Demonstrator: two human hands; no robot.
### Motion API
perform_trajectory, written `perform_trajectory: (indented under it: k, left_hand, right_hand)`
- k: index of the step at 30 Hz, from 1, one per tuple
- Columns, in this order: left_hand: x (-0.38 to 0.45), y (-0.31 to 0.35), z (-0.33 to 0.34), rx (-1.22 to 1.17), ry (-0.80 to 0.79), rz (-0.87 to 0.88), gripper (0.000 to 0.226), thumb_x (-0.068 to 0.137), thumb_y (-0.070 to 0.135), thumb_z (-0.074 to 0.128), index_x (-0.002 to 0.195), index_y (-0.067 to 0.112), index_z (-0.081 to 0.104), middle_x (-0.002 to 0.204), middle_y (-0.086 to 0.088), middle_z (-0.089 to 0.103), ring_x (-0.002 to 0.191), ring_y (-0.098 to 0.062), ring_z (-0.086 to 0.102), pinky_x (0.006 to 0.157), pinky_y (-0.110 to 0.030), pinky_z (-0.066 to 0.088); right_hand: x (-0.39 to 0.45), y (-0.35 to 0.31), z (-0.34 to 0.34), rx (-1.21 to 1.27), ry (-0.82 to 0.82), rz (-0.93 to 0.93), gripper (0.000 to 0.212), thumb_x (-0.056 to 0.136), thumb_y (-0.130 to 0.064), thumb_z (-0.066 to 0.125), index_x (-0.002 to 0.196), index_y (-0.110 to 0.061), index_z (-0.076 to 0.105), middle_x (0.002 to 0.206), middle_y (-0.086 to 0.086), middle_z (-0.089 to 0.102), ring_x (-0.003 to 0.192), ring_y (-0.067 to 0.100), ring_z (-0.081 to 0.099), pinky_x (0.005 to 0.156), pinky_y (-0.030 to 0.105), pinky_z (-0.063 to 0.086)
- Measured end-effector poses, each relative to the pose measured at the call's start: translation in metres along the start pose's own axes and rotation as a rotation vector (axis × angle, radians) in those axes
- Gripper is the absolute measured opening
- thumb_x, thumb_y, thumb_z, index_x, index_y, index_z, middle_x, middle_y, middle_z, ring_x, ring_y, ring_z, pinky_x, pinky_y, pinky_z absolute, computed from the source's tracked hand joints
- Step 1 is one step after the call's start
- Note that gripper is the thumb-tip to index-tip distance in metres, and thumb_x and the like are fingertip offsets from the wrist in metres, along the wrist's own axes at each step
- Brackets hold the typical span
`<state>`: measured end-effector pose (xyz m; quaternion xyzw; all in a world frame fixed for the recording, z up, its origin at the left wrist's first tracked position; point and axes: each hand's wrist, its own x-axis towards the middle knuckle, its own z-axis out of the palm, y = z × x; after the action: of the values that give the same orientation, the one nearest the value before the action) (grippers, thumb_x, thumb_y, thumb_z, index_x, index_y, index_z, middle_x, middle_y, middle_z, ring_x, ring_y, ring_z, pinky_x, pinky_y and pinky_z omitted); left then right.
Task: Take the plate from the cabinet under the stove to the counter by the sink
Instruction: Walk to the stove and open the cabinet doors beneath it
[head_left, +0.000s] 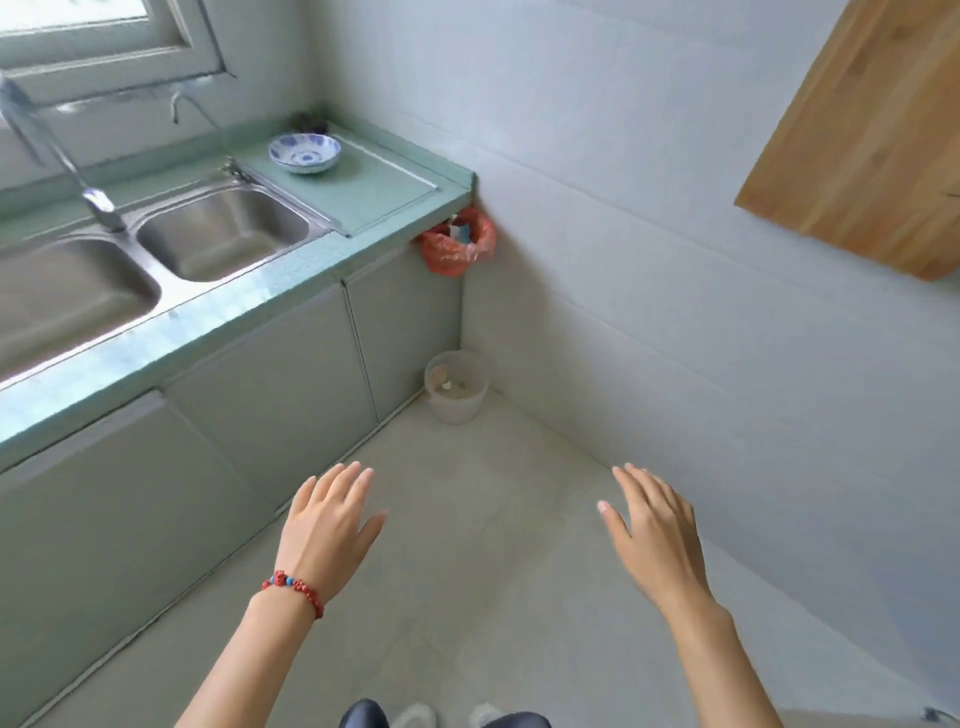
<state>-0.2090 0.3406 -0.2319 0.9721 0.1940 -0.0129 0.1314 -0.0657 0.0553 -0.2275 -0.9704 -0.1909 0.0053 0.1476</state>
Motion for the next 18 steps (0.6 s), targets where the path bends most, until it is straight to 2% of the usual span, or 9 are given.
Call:
perform_trajectory:
  k: [4, 8, 11, 18]
  left_hand:
    - [-0.038, 0.003, 0.002, -0.026, 0.066, -0.274, 0.063, 0.080, 0.047, 0.028, 0.106, 0.000, 0.062, 0.109, -0.020, 0.067, 0.102, -0.038, 0.062, 0.086, -0.056, 0.049]
    - [-0.095, 0.008, 0.006, -0.038, 0.117, -0.525, 0.086, 0.089, 0.055, -0.002, 0.105, 0.001, 0.063, 0.107, -0.018, 0.069, 0.100, -0.035, 0.064, 0.084, -0.053, 0.051]
    - [-0.145, 0.008, 0.008, -0.047, 0.131, -0.701, 0.087, 0.090, 0.053, -0.004, 0.104, 0.000, 0.063, 0.106, -0.019, 0.069, 0.098, -0.034, 0.065, 0.081, -0.053, 0.052]
    - [-0.277, 0.020, 0.015, -0.074, 0.248, -1.118, 0.087, 0.090, 0.054, -0.004, 0.103, 0.000, 0.064, 0.104, -0.019, 0.070, 0.096, -0.034, 0.066, 0.079, -0.053, 0.052]
  right_hand:
    - [0.042, -0.016, 0.009, -0.014, -0.064, -0.272, 0.045, 0.089, -0.027, 0.052, 0.129, -0.009, 0.043, 0.139, 0.011, 0.046, 0.131, 0.024, 0.037, 0.105, 0.039, 0.027]
    - [0.062, -0.057, 0.026, 0.006, -0.150, -0.538, 0.045, 0.091, -0.029, 0.049, 0.132, -0.010, 0.040, 0.142, 0.008, 0.042, 0.133, 0.022, 0.032, 0.108, 0.036, 0.023]
    - [0.054, -0.096, 0.041, 0.019, -0.209, -0.717, 0.045, 0.092, -0.030, 0.047, 0.133, -0.011, 0.038, 0.143, 0.007, 0.041, 0.134, 0.021, 0.031, 0.108, 0.035, 0.021]
    - [-0.031, -0.176, 0.063, 0.061, -0.325, -1.142, 0.042, 0.081, -0.019, 0.066, 0.118, -0.002, 0.054, 0.125, 0.019, 0.058, 0.119, 0.034, 0.052, 0.097, 0.048, 0.042]
